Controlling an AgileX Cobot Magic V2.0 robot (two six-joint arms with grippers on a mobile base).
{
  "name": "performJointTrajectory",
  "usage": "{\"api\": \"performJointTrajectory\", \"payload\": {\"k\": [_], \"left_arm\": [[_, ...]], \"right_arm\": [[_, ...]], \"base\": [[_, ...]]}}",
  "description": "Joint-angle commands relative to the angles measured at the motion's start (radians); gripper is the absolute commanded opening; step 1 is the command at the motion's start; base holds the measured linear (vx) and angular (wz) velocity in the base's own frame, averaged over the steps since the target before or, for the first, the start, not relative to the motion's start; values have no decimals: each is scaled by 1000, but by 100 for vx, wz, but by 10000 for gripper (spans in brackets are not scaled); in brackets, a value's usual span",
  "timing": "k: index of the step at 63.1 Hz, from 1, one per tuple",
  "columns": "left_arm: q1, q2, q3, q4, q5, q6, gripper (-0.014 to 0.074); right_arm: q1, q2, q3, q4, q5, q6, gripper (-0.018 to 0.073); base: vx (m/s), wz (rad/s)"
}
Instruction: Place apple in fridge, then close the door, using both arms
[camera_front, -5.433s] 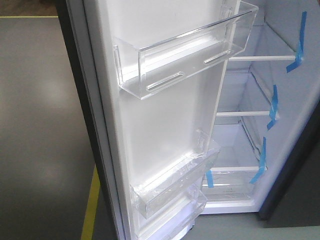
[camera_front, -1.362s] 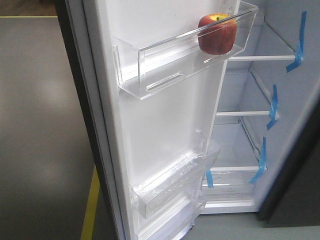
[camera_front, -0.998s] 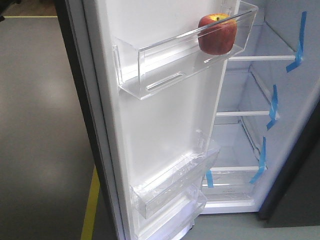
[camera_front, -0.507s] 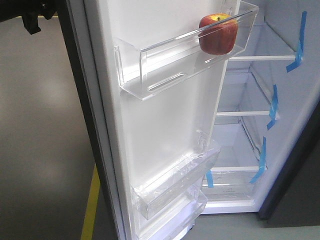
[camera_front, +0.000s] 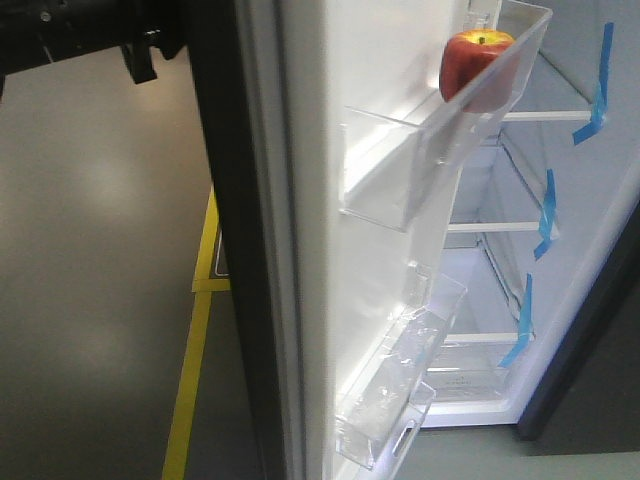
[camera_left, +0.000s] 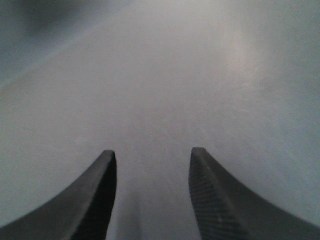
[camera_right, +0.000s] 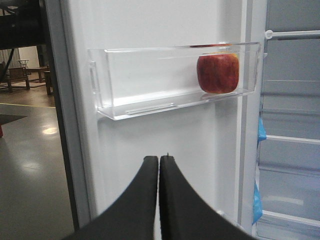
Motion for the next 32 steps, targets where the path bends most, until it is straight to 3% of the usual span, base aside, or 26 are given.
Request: {"api": "performJointTrajectory", "payload": {"k": [1, 6, 14, 32], "left_arm": [[-96, -39, -34, -95, 94, 12, 342], [-140, -39, -34, -95, 92, 23, 342], [-150, -39, -34, -95, 88, 80, 342], [-76, -40, -34, -93, 55, 160, 342]], "right_arm": [[-2, -11, -22, 17, -68, -6, -3], [-2, -11, -22, 17, -81, -6, -3], [-2, -10, -22, 16, -126, -8, -3], [-2, 159, -25, -37, -248, -29, 29]], "base": [[0, 0], [0, 0], [0, 0], [0, 0]]}}
